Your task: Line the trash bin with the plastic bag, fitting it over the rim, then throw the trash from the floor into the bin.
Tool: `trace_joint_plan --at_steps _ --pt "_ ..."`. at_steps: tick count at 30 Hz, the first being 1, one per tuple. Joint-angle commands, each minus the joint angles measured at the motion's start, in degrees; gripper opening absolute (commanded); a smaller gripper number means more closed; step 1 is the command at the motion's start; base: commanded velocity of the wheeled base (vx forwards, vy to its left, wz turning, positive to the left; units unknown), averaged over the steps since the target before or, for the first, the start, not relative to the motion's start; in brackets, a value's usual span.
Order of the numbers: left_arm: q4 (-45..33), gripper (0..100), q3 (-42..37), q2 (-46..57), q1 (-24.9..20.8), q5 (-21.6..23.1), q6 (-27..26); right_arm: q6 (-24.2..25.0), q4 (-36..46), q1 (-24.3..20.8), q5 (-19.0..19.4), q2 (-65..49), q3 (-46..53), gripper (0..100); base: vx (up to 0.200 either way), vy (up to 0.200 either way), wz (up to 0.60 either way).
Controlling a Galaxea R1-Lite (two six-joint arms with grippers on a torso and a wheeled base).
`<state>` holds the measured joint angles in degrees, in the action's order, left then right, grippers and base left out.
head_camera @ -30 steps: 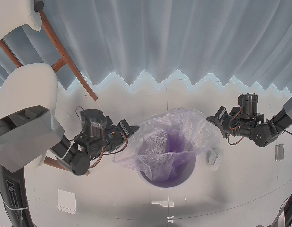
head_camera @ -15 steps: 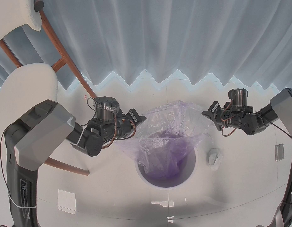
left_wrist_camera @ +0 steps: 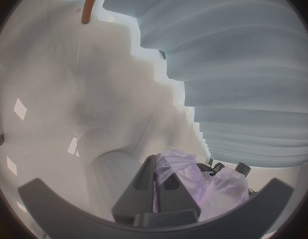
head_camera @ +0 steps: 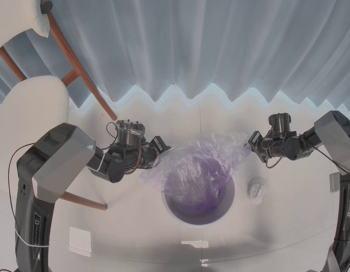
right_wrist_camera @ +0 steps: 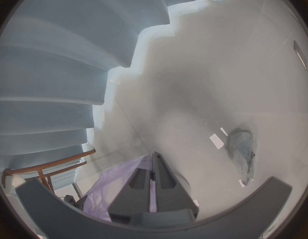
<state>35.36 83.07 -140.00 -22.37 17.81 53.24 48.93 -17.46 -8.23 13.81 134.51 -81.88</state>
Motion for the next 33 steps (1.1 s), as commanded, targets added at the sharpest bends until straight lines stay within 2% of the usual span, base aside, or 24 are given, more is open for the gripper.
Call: trace_joint_plan --at_steps 1,13,18,19,20,25,33 --pt "-0.1 0 -3.3 2.0 0.2 -0.1 0.0 -0.7 0.1 0.8 0.0 -0.4 2.6 0 0.000 0.000 0.00" --pt "1.0 0 -15.7 5.6 -0.7 -0.8 -1.6 -0.6 -0.6 1.5 0.3 -6.4 11.6 0 0.000 0.000 0.00" --pt "6.5 0 -19.5 5.3 -0.9 -3.4 -1.5 -0.7 -1.0 1.5 0.3 -6.5 13.5 0 0.000 0.000 0.00" --pt "8.7 0 -21.3 5.5 -0.8 -3.0 -1.5 -0.6 -1.1 1.9 0.4 -7.0 14.3 100 0.000 0.000 0.00" --pt "9.5 100 -21.6 5.5 -0.7 -3.0 -1.3 -0.6 -1.1 1.9 0.4 -7.3 14.6 100 0.000 0.000 0.00" --pt "14.5 100 -24.6 5.8 -0.2 -4.6 -0.9 0.6 -1.0 2.2 0.3 -10.4 16.5 100 0.000 0.000 0.00" --pt "21.9 100 -31.9 11.0 2.7 -4.5 0.3 2.2 -1.2 3.0 1.0 -15.4 20.7 100 0.000 0.000 0.00"
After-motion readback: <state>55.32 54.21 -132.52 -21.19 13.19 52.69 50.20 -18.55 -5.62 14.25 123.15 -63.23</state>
